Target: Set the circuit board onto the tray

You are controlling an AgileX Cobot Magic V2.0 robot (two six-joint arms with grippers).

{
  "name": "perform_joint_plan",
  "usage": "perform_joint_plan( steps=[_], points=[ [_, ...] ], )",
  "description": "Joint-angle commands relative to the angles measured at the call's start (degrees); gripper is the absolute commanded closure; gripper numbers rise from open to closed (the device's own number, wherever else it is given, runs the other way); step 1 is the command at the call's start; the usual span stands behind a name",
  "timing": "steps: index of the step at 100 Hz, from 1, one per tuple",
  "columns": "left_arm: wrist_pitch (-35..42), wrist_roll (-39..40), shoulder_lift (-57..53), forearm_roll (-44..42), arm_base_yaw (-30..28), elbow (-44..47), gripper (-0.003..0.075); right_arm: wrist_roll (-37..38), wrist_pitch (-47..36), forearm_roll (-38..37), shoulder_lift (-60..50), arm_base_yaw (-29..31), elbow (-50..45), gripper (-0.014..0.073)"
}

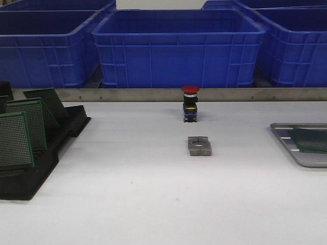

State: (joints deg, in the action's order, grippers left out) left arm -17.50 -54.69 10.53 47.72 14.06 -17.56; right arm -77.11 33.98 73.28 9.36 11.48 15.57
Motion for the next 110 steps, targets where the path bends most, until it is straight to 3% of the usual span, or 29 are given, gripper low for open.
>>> perform_joint_plan(
  steps=[1, 9, 24, 36, 59, 65, 110],
  points=[
    [4.6, 0.7, 0.5, -0.6, -0.2, -1.3, 0.0741, -0.5, -1.1, 2.1, 0.5, 0.0, 1.3, 0.0654],
    [7.3, 6.2, 0.4, -9.4, -0.8, -1.0, 0.0741, -0.5, -1.1, 2.1, 0.5, 0.0, 1.3, 0.0654],
    [9.2, 38.3, -0.9, -30.9, -3.4, 2.2, 0.0741, -0.5, -1.1, 2.1, 0.5, 0.0, 1.3, 0.0654],
    [9.8, 51.3, -2.8, -40.3, -5.6, 7.6, 0.0741, -0.5, -1.1, 2.1, 0.5, 0.0, 1.3, 0.0654],
    [22.5, 59.0, -10.2, -45.8, -9.4, 20.7, 0.0741, -0.5, -1.1, 2.1, 0.5, 0.0, 1.3, 0.0654],
    [15.8, 59.0, -12.8, -45.8, -10.9, 20.2, 0.0741, -0.5, -1.1, 2.1, 0.5, 0.0, 1.3, 0.0654],
    [12.2, 58.8, -12.5, -45.7, -13.0, 20.4, 0.0741, -0.5, -0.7, 2.1, 0.4, 0.1, 1.3, 0.0654]
  ],
)
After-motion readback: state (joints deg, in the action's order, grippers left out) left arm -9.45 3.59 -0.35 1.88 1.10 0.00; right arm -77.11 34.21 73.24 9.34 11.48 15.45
